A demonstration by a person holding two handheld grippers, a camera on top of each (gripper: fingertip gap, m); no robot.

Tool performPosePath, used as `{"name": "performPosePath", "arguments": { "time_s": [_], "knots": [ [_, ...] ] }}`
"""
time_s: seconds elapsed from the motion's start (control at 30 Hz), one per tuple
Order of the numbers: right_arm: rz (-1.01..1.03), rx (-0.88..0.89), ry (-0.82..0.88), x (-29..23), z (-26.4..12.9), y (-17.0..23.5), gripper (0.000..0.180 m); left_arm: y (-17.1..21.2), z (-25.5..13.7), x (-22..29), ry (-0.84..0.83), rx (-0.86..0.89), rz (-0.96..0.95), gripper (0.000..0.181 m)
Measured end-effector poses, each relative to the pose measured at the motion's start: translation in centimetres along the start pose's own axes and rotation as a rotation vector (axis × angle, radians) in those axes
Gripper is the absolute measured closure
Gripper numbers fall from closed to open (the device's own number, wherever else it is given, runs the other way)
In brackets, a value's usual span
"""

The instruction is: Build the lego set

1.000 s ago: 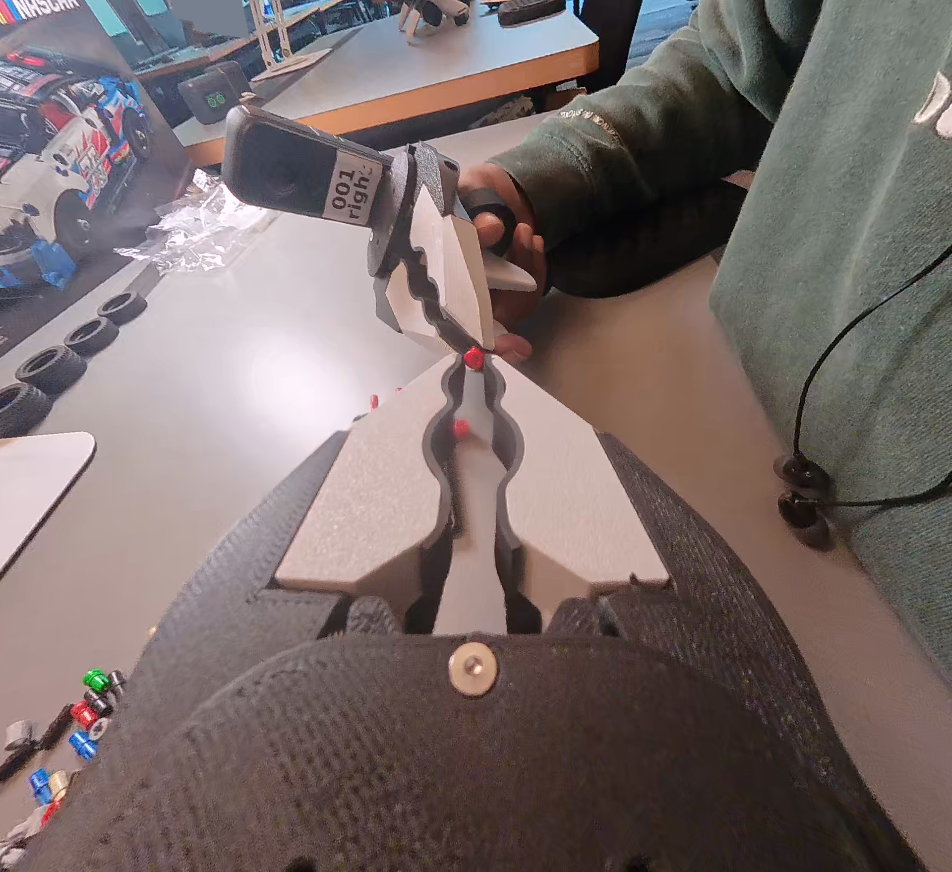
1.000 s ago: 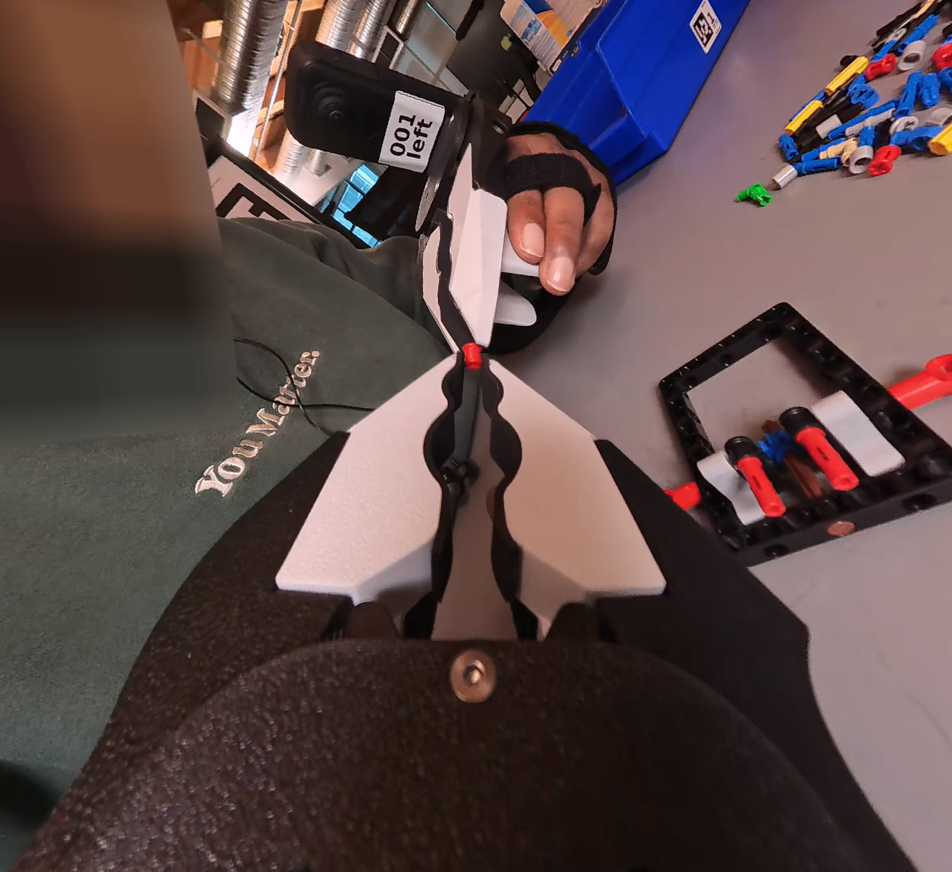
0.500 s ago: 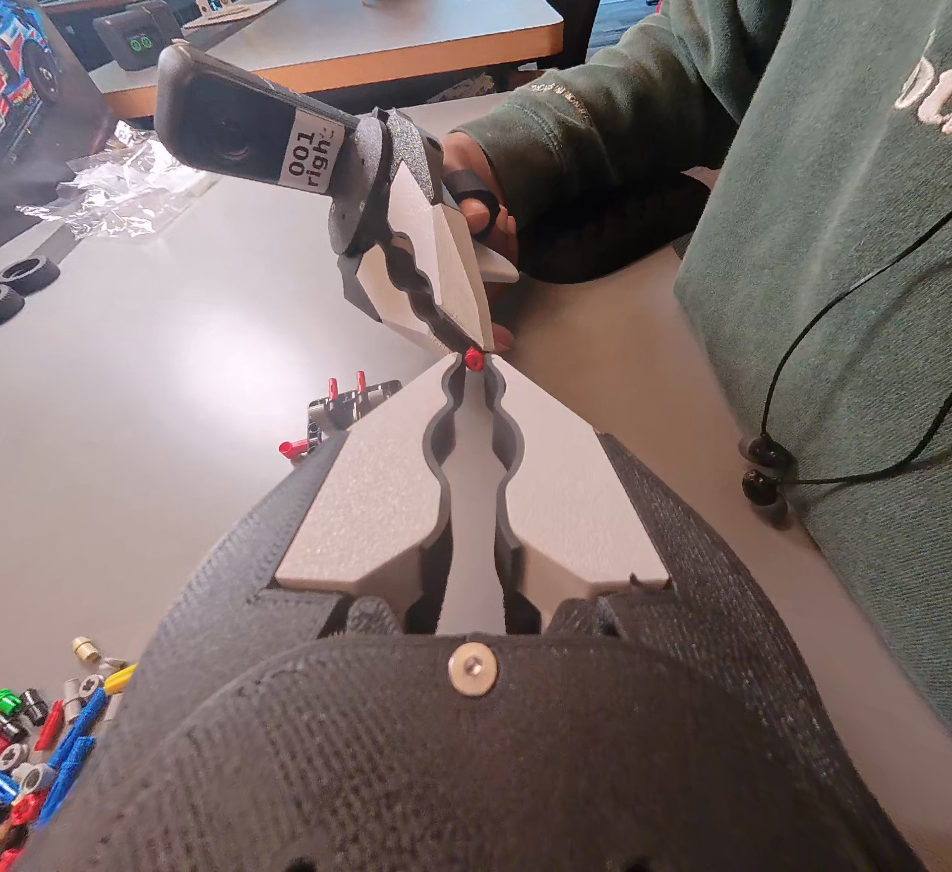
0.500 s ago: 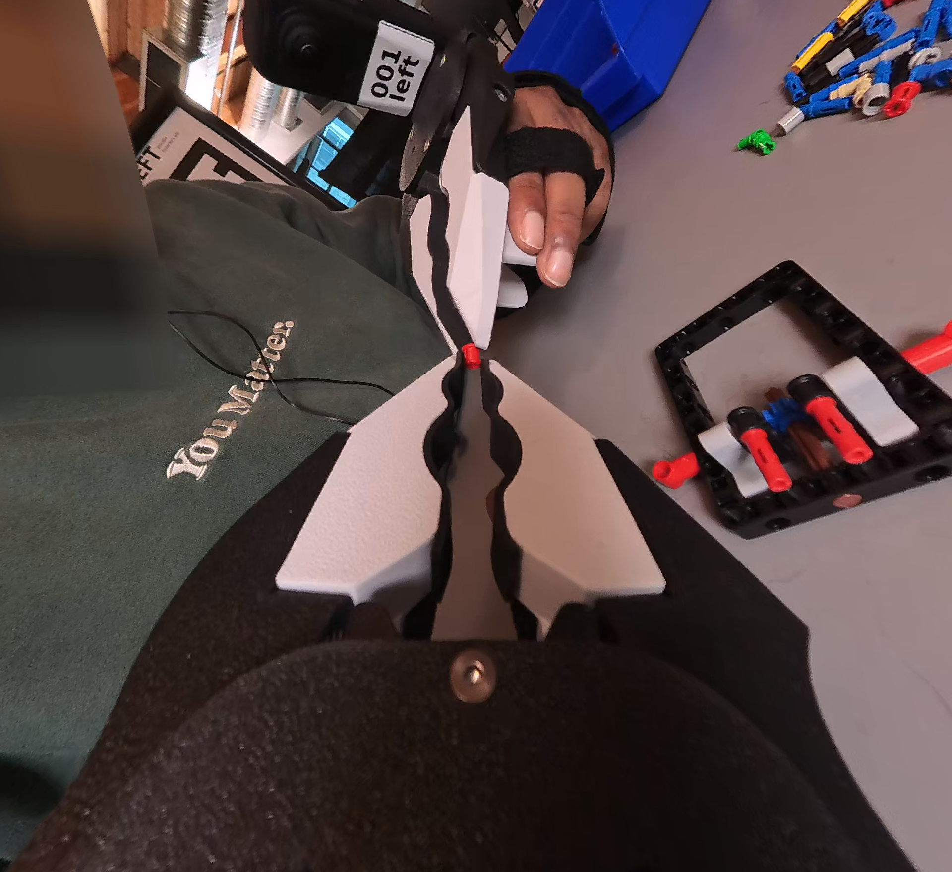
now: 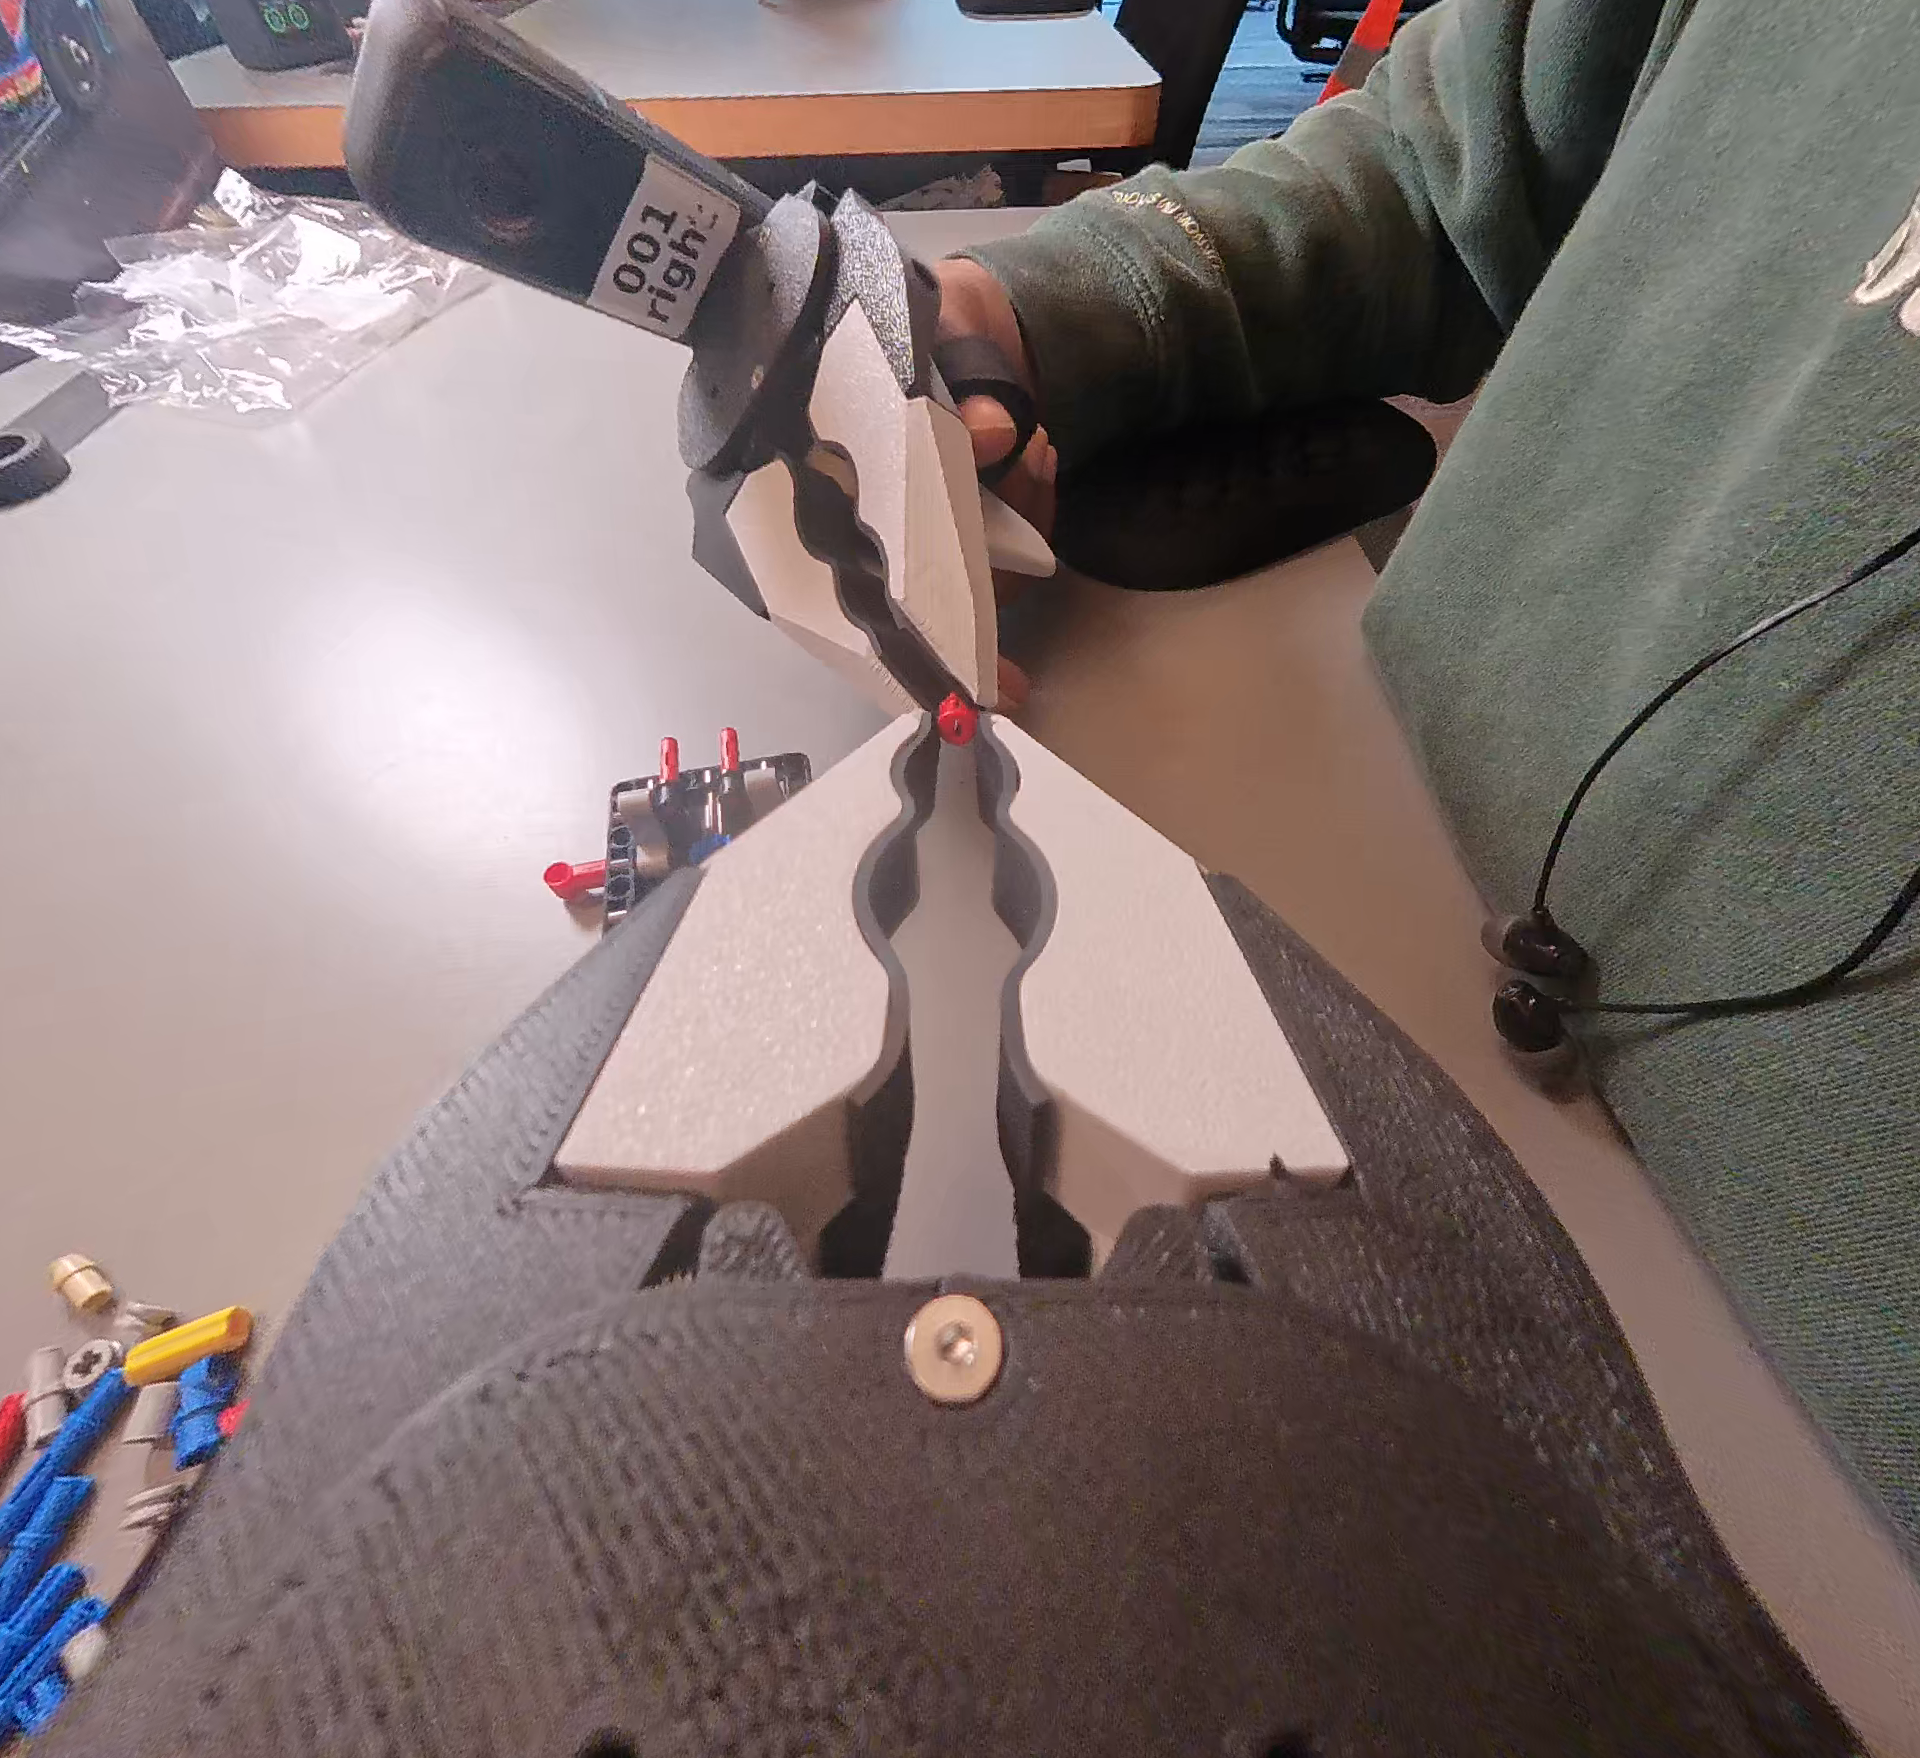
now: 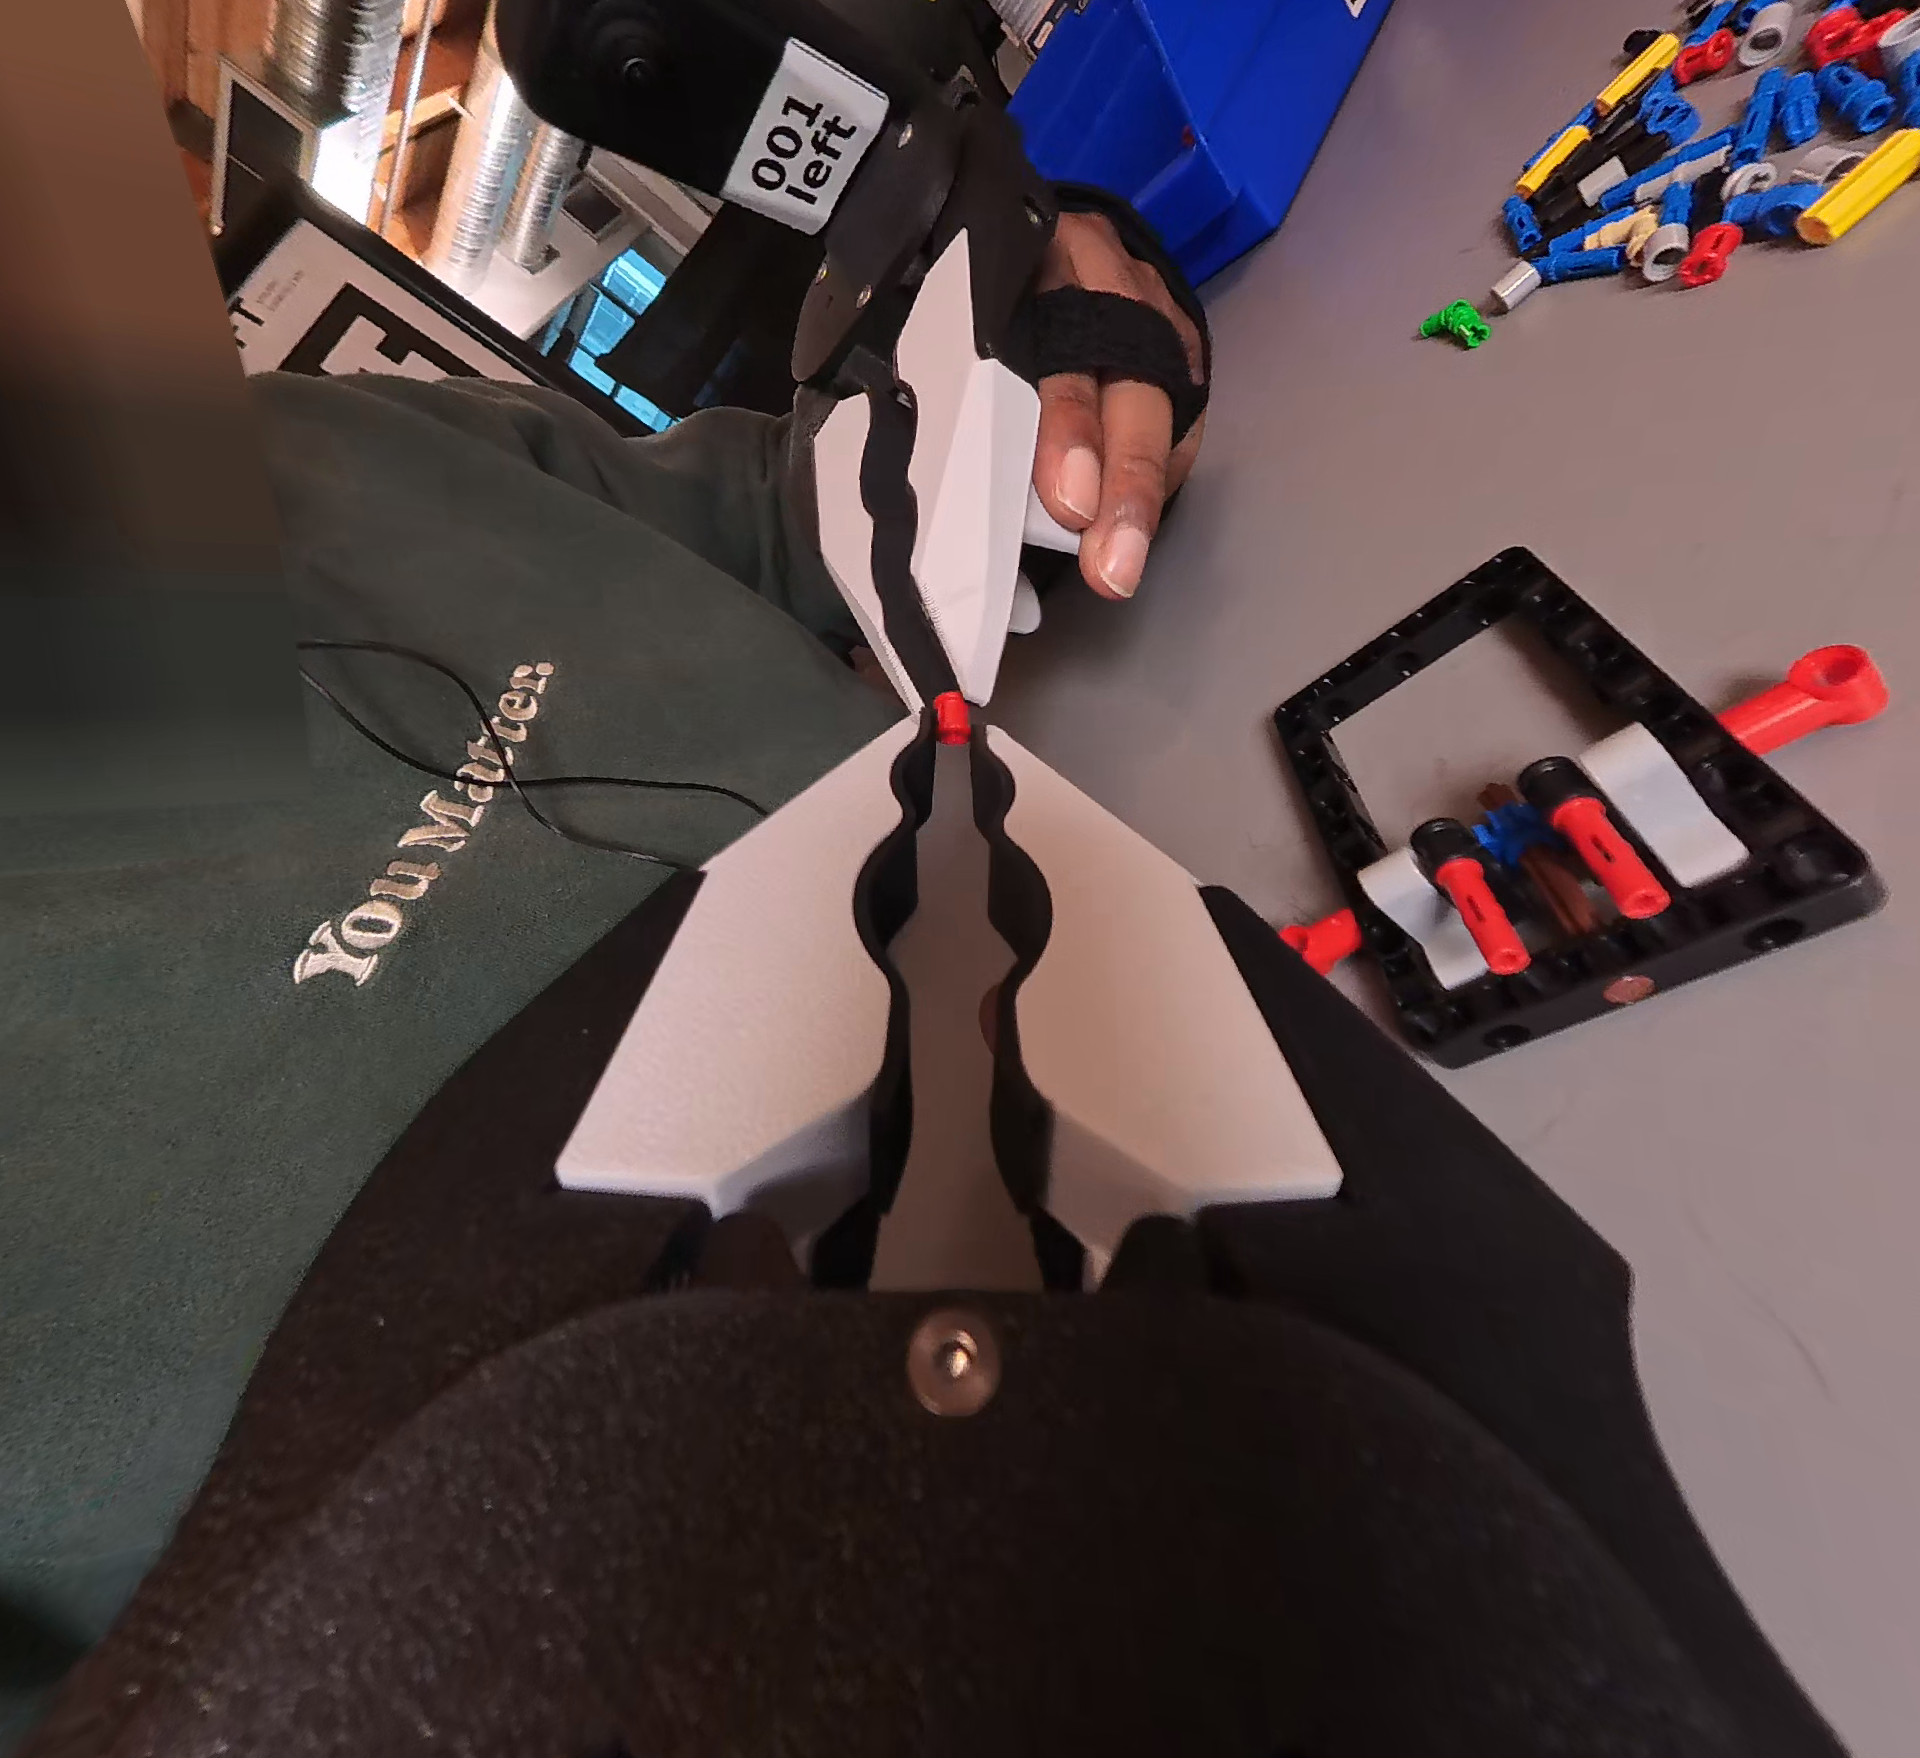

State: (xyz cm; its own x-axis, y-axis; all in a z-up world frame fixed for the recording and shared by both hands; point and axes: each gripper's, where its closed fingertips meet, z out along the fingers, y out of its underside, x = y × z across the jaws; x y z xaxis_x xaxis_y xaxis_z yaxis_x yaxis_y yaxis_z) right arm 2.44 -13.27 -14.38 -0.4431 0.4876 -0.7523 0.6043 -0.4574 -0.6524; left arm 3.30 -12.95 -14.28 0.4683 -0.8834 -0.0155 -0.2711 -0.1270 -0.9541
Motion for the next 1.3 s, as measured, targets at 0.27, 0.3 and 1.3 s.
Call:
{"name": "performPosePath", "arguments": {
  "time_s": [0.27, 0.3, 1.3],
  "knots": [
    [-0.021, -0.010, 0.037, 0.4, 0.0, 0.1, 0.176, 0.4, 0.1, -0.2, 0.005, -0.008, -0.040, 0.175],
    [-0.027, 0.009, 0.048, 0.6, -0.2, -0.3, 0.175, 0.3, 0.0, -0.5, -0.012, -0.002, -0.048, 0.175],
    [-0.509, 0.213, 0.298, -1.4, -1.6, -4.8, 0.169, -4.1, -1.2, -3.2, 0.009, 0.388, -0.210, 0.176]
  ]
}}
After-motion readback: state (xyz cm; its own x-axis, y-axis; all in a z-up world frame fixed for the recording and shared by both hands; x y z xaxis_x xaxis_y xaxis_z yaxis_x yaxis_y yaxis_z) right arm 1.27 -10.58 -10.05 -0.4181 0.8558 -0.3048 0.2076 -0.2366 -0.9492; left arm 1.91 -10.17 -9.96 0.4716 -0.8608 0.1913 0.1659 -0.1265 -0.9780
